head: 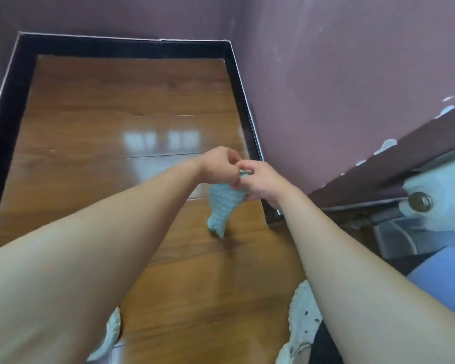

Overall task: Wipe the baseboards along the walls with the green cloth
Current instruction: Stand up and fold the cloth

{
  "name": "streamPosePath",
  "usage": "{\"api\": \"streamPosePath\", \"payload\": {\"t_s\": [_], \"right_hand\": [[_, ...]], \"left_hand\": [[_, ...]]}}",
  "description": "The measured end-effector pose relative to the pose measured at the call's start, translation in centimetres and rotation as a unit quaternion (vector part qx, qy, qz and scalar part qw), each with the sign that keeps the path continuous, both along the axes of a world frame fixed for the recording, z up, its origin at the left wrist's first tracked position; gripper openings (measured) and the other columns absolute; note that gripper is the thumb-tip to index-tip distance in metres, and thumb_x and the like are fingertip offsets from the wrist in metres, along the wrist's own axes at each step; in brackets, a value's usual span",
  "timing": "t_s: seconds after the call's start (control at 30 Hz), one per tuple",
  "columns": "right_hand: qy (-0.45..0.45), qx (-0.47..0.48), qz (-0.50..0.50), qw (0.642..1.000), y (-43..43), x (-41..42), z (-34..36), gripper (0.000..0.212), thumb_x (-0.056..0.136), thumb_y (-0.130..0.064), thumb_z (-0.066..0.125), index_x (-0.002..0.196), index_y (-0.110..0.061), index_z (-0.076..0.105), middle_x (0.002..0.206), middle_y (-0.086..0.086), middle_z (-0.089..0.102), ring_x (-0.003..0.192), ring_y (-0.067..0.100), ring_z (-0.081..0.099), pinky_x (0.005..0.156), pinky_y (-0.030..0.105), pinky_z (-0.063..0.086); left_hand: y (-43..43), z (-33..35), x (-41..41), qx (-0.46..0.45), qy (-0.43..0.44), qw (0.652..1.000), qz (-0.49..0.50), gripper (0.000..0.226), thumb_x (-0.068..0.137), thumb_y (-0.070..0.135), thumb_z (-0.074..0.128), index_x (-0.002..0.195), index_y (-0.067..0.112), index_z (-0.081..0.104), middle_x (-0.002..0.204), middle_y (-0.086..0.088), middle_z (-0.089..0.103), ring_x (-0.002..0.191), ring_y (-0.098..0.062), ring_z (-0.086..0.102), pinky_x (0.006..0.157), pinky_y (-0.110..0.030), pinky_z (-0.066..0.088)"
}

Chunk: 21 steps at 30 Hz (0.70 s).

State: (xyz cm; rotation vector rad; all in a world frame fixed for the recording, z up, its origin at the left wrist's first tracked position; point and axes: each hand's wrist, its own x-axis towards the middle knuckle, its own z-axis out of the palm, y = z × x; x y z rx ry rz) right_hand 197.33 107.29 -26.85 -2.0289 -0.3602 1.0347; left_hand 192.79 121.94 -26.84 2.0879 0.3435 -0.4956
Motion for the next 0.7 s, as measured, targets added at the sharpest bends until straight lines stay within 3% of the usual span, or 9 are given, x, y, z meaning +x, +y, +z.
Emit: {"api": "streamPosePath", "payload": {"t_s": [0.1,0.2,0.3,0.4,0.5,0.57,0.63,0.7], "right_hand": [[-0.055,-0.021,0.031,0.998,1.3,-1.3,0.3,0.039,0.076,0.011,0.06,0.107,-0.012,0.068,0.09,0.01,0.063,0.081,0.026,0.064,0.072,0.047,0.058],[-0.148,-0.059,0.05,0.986,1.9,-2.7,1.1,0.041,0.073,0.001,0.072,0.109,-0.016,0.064,0.093,0.004,0.065,0.085,0.023,0.065,0.074,0.038,0.057],[-0.163,-0.057,0.046,0.984,0.7,-4.5,2.0,0.026,0.075,-0.003,0.073,0.098,-0.014,0.068,0.088,0.004,0.068,0.082,0.022,0.065,0.073,0.031,0.053],[-0.139,-0.028,0.012,0.99,-1.9,-5.9,2.5,0.01,0.073,-0.013,0.074,0.083,-0.011,0.074,0.085,0.008,0.073,0.081,0.024,0.067,0.074,0.033,0.054],[-0.093,0.03,-0.024,0.995,-4.6,-8.0,3.7,0.026,0.068,-0.027,0.082,0.091,-0.015,0.078,0.092,0.001,0.077,0.094,0.02,0.072,0.088,0.04,0.054],[-0.055,0.067,-0.025,0.996,-6.1,-9.4,4.7,0.034,0.065,-0.032,0.085,0.095,-0.017,0.078,0.096,-0.002,0.078,0.101,0.016,0.069,0.093,0.035,0.051],[-0.013,0.098,-0.015,0.995,-7.4,-11.0,5.8,0.036,0.068,-0.021,0.085,0.102,-0.013,0.075,0.104,0.0,0.076,0.104,0.014,0.067,0.088,0.028,0.047],[0.026,0.114,0.004,0.993,-8.3,-12.4,6.8,0.043,0.068,-0.009,0.082,0.109,-0.011,0.07,0.11,0.002,0.075,0.108,0.016,0.066,0.087,0.028,0.045]], "left_hand": [[0.8,-0.6,-2.1,0.114,-0.023,0.993,0.034,0.009,0.08,0.015,0.066,0.087,0.012,0.071,0.074,-0.003,0.063,0.072,-0.023,0.057,0.054,-0.025,0.042],[1.3,0.1,-4.4,0.124,-0.013,0.988,0.091,0.016,0.084,0.02,0.066,0.086,0.005,0.07,0.076,-0.008,0.064,0.072,-0.027,0.059,0.064,-0.03,0.047],[0.6,1.9,-6.5,0.121,-0.023,0.984,0.128,0.02,0.084,0.028,0.07,0.077,0.009,0.068,0.068,-0.003,0.06,0.068,-0.025,0.055,0.054,-0.027,0.041],[-1.0,3.7,-8.6,0.098,-0.031,0.983,0.153,0.03,0.084,0.033,0.072,0.078,0.004,0.069,0.068,-0.003,0.053,0.066,-0.023,0.046,0.055,-0.028,0.037],[-3.3,5.9,-11.4,0.041,-0.043,0.982,0.18,0.023,0.084,0.027,0.072,0.077,0.007,0.068,0.069,-0.001,0.053,0.064,-0.019,0.045,0.053,-0.027,0.037],[-4.2,7.3,-13.1,-0.007,-0.057,0.976,0.21,0.017,0.081,0.023,0.071,0.07,0.011,0.065,0.071,0.0,0.053,0.065,-0.017,0.045,0.056,-0.027,0.037],[-5.0,8.6,-14.9,-0.037,-0.084,0.966,0.24,0.014,0.076,0.019,0.068,0.07,0.007,0.067,0.074,-0.001,0.057,0.071,-0.019,0.048,0.065,-0.029,0.04],[-5.6,9.9,-16.3,-0.059,-0.107,0.957,0.265,0.011,0.078,0.015,0.065,0.077,0.005,0.07,0.079,-0.003,0.062,0.075,-0.02,0.054,0.069,-0.029,0.045]]}}
